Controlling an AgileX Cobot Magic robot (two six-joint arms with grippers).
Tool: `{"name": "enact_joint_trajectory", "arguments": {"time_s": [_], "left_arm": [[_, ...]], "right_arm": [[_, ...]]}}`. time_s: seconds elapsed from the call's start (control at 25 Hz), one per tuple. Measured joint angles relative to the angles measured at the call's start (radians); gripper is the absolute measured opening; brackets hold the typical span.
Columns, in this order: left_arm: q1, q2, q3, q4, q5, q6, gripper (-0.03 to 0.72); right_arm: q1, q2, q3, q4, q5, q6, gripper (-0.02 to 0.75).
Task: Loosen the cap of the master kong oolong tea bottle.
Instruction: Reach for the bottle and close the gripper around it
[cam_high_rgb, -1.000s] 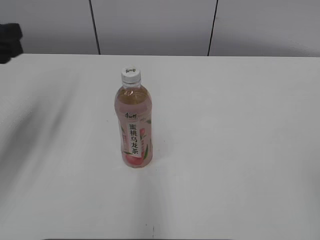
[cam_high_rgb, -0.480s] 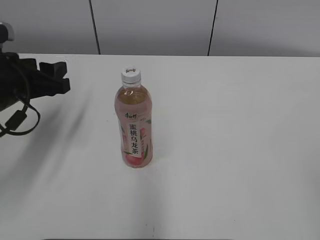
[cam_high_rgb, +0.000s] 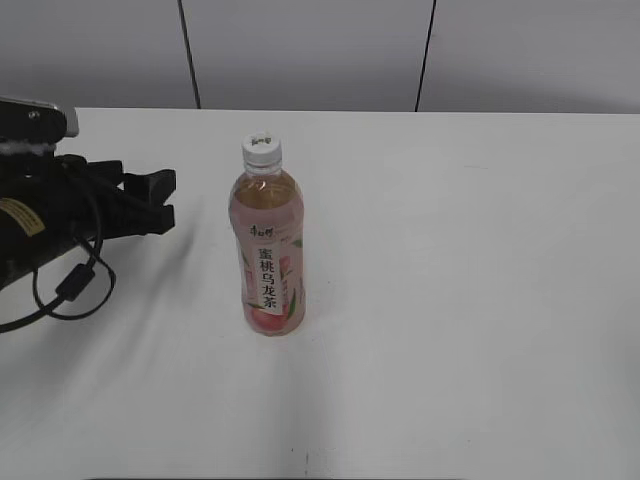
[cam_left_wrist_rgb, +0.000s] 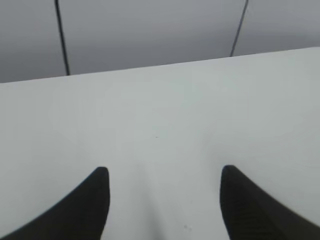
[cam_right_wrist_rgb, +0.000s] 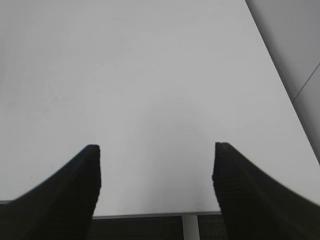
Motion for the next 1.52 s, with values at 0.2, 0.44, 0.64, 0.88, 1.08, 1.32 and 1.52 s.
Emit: {"name": "enact_joint_trajectory", "arguments": {"time_s": [0.2, 0.44, 0.64, 0.88, 1.08, 1.32, 1.52], "left_arm": [[0.0, -0.002, 0.105, 0.104, -0.168, -0.057, 0.433], [0.0, -0.002, 0.23, 0.244, -0.326, -0.064, 0.433], [0.0, -0.003, 0.262, 0.394, -0.352, -0.066, 0.487], [0.0, -0.003, 0.243, 0.439, -0.355, -0.069, 0.61], [0.0, -0.003, 0.18, 0.506, -0.356, -0.131, 0.611], [0.0, -0.003, 0.097, 0.585, -0.356, -0.177, 0.605], [0.0, -0.002, 0.049, 0.654, -0.356, -0.223, 0.604]], "right_arm": [[0.0, 0.0, 0.0, 0.0, 0.0, 0.0, 0.531], [0.0, 0.0, 0.0, 0.0, 0.0, 0.0, 0.531], [0.0, 0.0, 0.0, 0.0, 0.0, 0.0, 0.531], [0.0, 0.0, 0.0, 0.0, 0.0, 0.0, 0.531], [0.0, 0.0, 0.0, 0.0, 0.0, 0.0, 0.531], [0.0, 0.0, 0.0, 0.0, 0.0, 0.0, 0.531], [0.0, 0.0, 0.0, 0.0, 0.0, 0.0, 0.531]]}}
